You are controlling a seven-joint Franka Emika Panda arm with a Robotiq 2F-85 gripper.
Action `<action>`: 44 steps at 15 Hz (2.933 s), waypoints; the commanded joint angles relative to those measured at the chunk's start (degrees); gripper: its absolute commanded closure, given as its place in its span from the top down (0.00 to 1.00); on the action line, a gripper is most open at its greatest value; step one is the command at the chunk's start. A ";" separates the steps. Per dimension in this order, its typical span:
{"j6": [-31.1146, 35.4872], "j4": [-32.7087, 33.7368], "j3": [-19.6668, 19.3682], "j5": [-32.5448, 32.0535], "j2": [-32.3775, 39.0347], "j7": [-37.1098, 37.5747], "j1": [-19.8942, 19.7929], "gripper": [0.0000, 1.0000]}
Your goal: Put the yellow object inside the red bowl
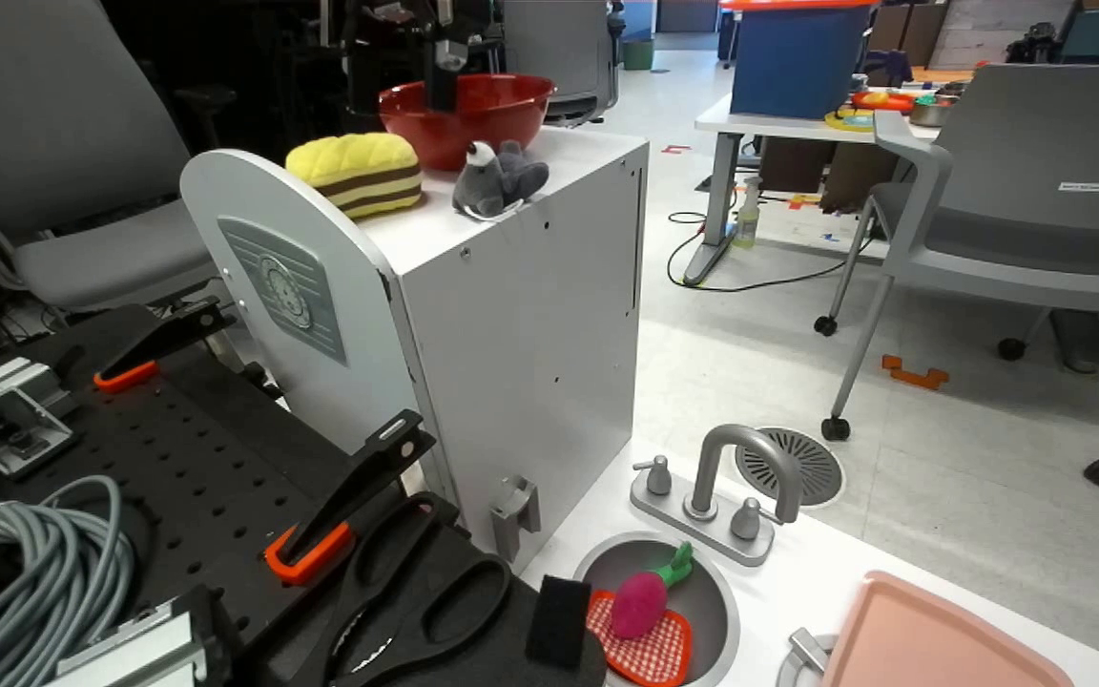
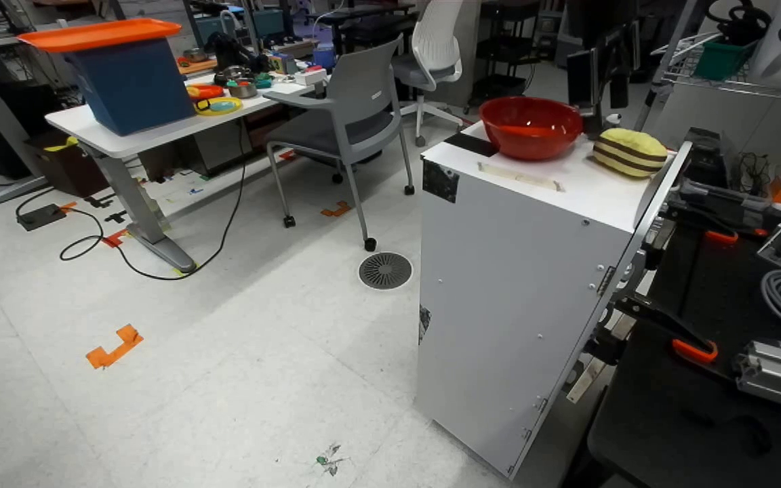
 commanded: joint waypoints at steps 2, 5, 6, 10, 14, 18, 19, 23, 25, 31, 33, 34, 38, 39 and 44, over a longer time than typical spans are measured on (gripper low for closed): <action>-1.17 2.94 0.12 -0.26 1.90 2.26 0.85 1.00; -0.77 3.14 0.06 -0.87 1.98 2.61 1.17 1.00; -0.72 3.23 0.04 -1.16 2.03 2.78 1.26 1.00; -1.13 3.47 0.44 -2.76 1.65 2.58 2.07 1.00; -1.61 2.93 1.16 -5.85 -0.05 7.14 4.55 1.00; -1.38 2.34 1.93 -8.60 -1.41 11.39 6.63 1.00; -1.42 2.31 2.07 -9.13 -1.62 12.12 6.95 1.00; -1.14 1.86 2.47 -10.35 -2.44 13.87 7.60 1.00; -2.32 1.90 2.81 -10.03 -2.85 14.62 7.82 1.00; -2.65 -2.16 4.05 -10.25 -7.29 23.01 9.41 1.00; -2.58 -4.27 4.91 -11.03 -9.37 28.75 10.29 1.00; -2.51 -5.21 5.40 -11.13 -10.24 30.69 10.53 1.00; -2.35 -8.40 7.32 -10.33 -13.34 37.62 10.53 1.00; -2.20 -9.22 7.57 -10.12 -14.19 37.91 10.18 1.00; -0.64 -13.21 7.17 -13.81 -17.28 36.38 8.03 1.00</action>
